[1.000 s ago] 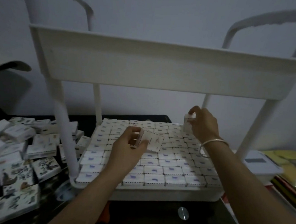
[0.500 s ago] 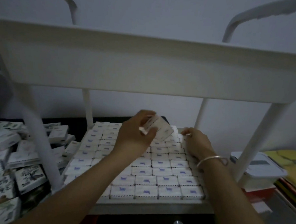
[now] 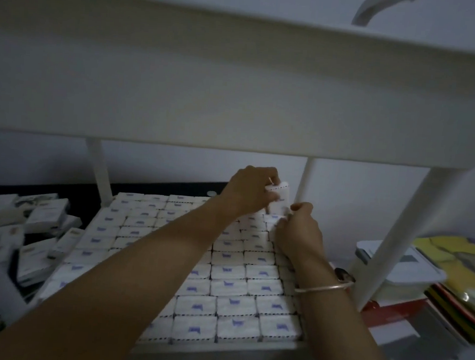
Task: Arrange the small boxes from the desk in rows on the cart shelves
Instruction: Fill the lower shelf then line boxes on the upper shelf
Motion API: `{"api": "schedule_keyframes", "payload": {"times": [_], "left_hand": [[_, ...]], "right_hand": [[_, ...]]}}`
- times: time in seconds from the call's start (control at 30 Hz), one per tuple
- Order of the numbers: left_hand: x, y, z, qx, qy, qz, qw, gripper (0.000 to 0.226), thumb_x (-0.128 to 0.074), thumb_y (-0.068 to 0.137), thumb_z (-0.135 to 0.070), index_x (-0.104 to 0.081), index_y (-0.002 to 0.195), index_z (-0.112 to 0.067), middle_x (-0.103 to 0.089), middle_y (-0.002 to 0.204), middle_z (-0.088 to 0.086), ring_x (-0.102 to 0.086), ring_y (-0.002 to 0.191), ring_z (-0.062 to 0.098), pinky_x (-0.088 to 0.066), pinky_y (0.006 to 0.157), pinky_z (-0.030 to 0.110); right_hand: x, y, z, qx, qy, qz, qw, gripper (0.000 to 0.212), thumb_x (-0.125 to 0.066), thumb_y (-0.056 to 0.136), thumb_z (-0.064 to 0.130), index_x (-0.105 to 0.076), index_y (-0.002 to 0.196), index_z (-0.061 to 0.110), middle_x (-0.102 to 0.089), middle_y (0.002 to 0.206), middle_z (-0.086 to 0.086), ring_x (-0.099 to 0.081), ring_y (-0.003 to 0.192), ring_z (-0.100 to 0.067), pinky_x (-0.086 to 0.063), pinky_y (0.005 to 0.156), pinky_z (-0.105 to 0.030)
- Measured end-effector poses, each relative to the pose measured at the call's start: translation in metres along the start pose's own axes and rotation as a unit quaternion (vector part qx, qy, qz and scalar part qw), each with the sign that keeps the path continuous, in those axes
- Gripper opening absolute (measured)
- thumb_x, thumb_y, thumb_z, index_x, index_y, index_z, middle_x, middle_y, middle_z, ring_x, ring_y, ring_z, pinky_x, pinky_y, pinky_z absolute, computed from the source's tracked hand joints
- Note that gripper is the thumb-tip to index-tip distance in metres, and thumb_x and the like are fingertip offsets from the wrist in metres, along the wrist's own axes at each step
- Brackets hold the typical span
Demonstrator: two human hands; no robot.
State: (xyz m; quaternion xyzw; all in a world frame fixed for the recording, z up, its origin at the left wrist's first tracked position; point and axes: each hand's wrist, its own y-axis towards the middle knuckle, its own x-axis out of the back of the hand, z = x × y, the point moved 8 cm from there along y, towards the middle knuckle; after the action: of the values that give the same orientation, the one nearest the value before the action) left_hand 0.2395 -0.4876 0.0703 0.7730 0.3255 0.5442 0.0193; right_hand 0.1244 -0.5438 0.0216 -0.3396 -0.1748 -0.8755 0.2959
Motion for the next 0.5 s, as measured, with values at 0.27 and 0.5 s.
{"api": "schedule_keyframes", "payload": {"times": [0.27, 0.5], "left_hand": [[-0.021, 0.002, -0.001, -0.025, 0.056, 0.123, 0.990, 0.030, -0.069, 0.087, -0.033, -0.067, 0.116, -0.025, -0.068, 0.112, -0.006, -0.056, 0.089, 0.006, -0.043, 0.079, 0.025], [-0.023, -0.025, 0.012, 0.001, 0.087, 0.100, 0.991, 0.038, -0.045, 0.093, -0.017, -0.064, 0.125, -0.027, -0.065, 0.118, 0.002, -0.050, 0.120, 0.023, -0.039, 0.101, 0.038]], "right_hand": [[0.009, -0.001, 0.001, 0.015, -0.055, -0.077, 0.995, 0.032, -0.055, 0.091, 0.015, -0.038, 0.118, 0.012, -0.062, 0.107, -0.015, -0.058, 0.090, -0.031, -0.038, 0.068, -0.032], [0.022, -0.012, 0.030, 0.064, -0.106, -0.086, 0.989, 0.045, -0.055, 0.091, 0.014, -0.040, 0.133, 0.014, -0.057, 0.126, -0.011, -0.056, 0.110, -0.031, -0.042, 0.080, -0.033]]}}
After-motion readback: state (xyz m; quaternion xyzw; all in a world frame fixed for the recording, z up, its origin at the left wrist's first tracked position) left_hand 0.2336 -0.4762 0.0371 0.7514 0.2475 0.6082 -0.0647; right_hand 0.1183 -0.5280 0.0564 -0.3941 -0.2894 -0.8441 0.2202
